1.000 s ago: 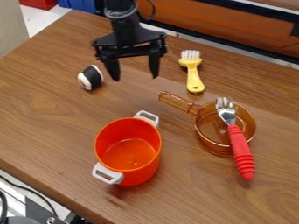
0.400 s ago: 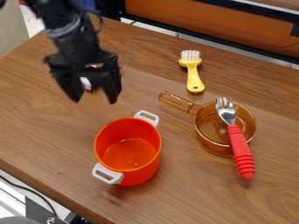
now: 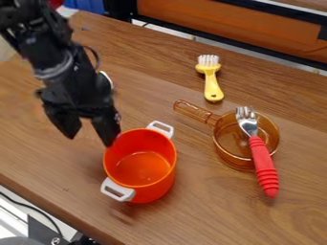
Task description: Move the orange pot to the left side of the table
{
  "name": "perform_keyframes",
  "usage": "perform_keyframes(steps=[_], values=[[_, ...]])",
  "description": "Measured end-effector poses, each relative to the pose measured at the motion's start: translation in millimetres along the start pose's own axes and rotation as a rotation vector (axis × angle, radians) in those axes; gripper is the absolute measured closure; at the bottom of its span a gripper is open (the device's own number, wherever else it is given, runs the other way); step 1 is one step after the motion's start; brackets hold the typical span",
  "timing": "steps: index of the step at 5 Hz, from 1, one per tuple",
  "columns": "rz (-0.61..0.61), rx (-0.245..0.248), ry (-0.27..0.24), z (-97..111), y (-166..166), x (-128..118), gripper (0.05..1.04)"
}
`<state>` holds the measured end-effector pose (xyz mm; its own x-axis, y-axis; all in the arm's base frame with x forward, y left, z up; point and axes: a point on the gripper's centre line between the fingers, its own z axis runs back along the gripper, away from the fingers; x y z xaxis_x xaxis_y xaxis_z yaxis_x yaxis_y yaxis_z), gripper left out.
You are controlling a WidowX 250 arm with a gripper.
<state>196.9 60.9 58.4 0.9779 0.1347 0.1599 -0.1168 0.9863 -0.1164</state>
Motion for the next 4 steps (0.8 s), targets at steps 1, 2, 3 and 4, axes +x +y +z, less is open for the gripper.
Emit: perform_keyframes(steps=[1, 2, 3, 4], values=[[-0.035, 0.022, -0.002, -16.7, -6.6, -6.3, 0.084], [-0.033, 0.018, -0.024, -28.4, -12.2, -9.4, 0.084], [0.002, 0.069, -0.037, -42.9, -16.1, -8.3, 0.13], [0.008, 0.064, -0.017, -43.8, -18.4, -8.7, 0.394]])
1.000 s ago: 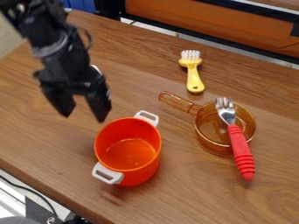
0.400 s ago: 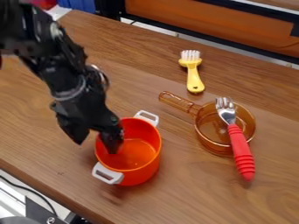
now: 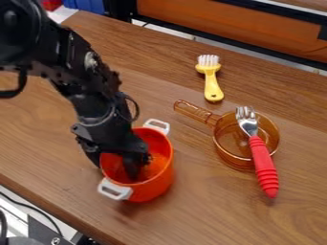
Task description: Move the orange pot to the left side of the table
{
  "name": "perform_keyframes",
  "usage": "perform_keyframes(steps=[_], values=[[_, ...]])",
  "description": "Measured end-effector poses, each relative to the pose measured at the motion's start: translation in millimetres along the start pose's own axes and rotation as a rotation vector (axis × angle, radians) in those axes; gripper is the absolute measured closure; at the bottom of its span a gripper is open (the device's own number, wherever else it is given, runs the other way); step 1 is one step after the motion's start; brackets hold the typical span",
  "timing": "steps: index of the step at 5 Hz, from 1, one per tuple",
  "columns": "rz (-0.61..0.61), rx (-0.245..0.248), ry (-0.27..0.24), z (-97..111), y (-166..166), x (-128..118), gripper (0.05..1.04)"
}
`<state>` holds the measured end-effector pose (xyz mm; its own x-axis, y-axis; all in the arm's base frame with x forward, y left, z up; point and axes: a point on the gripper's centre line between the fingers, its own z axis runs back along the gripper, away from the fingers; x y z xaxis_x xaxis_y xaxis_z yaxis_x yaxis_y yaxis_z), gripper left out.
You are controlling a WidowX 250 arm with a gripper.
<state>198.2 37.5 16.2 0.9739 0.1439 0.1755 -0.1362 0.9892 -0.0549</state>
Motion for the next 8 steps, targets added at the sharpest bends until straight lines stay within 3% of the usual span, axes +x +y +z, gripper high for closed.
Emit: perform_keyframes(steps=[1, 2, 3, 5, 6, 7, 8], values=[[0.009, -0.012, -0.005, 1.7, -0.4, 0.8, 0.681], [0.032, -0.028, 0.001, 4.6, 0.9, 2.6, 0.899], [0.069, -0.049, 0.001, 9.2, 3.4, 8.5, 1.014], [0.2, -0.068, 0.004, 33.6, 28.4, 23.1, 1.028], [0.269, -0.026, -0.015, 45.3, 64.0, 24.2, 1.028], [0.294, 0.002, -0.085, 52.4, 97.8, 25.2, 1.028], [0.341, -0.014, -0.12, 33.4, 120.2, 37.9, 1.028]])
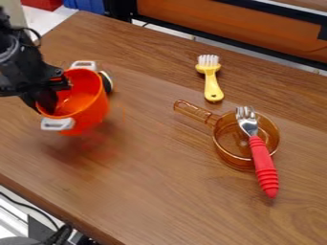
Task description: Move the orange pot to the left side of the table
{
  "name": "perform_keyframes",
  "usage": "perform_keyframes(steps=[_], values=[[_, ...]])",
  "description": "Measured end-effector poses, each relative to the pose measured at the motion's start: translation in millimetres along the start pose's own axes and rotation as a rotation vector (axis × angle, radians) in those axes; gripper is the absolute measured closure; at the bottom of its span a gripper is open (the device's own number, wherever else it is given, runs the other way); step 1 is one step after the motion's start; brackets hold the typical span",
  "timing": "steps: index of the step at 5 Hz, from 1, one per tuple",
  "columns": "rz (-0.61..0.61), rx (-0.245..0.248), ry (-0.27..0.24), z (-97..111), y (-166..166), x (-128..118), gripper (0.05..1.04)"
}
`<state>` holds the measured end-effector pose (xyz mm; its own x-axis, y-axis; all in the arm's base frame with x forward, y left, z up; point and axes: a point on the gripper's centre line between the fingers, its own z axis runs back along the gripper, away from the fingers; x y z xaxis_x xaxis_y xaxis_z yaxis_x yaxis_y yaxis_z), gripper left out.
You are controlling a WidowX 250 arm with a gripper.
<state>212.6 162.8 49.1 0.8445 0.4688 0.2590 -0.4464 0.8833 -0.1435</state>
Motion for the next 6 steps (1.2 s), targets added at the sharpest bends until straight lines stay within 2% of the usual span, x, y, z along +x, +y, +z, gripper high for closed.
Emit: perform_keyframes(steps=[1, 2, 3, 4, 5, 6], values=[[-0.023, 0.04, -0.021, -11.6, 15.2, 8.6, 1.028], [0.056, 0.131, -0.045, -22.5, 23.7, 14.3, 1.028], [0.047, 0.172, -0.041, -23.7, 23.4, 13.8, 1.013], [0.082, 0.212, -0.016, -23.6, 22.0, 11.8, 0.884], [0.107, 0.2, 0.02, -22.2, 19.0, 9.2, 0.667], [0.108, 0.215, 0.04, -11.7, 17.1, 12.0, 0.391]])
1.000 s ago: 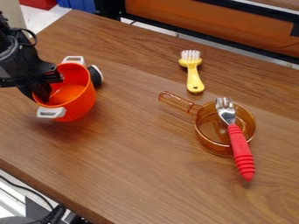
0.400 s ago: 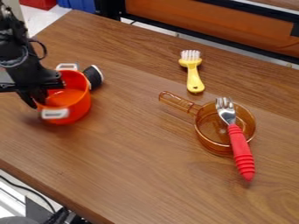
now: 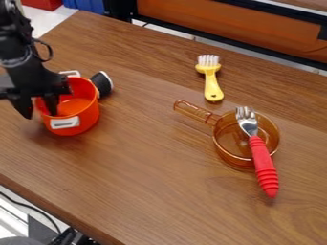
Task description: Move the orange pot to the left side of the table
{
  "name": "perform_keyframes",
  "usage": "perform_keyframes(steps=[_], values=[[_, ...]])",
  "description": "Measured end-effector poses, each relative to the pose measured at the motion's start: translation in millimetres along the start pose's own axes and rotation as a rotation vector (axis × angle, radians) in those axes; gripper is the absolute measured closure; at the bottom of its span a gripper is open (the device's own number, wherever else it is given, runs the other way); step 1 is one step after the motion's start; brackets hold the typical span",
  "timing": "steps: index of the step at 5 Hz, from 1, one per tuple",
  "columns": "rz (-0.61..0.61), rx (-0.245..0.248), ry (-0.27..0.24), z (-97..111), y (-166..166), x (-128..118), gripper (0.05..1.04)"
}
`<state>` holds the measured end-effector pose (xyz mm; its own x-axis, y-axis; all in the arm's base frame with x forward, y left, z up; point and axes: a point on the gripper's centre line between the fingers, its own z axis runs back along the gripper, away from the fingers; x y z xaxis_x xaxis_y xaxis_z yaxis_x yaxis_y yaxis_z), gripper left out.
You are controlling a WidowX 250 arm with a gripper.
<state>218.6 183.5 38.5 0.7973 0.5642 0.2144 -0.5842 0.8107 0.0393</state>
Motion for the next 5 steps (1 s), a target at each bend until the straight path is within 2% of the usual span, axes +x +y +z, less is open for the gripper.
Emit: perform_keyframes(steps=[1, 2, 3, 4, 5], values=[[0.012, -0.017, 0.007, 17.2, -1.5, 2.9, 0.137], [0.034, -0.018, -0.09, 43.1, -4.3, 11.7, 0.085], [0.072, -0.01, -0.057, 53.0, -15.0, 6.8, 0.085], [0.058, 0.013, -0.035, 59.3, -34.6, -3.9, 0.085], [0.057, -0.002, 0.023, 61.2, -59.1, -16.3, 0.085]])
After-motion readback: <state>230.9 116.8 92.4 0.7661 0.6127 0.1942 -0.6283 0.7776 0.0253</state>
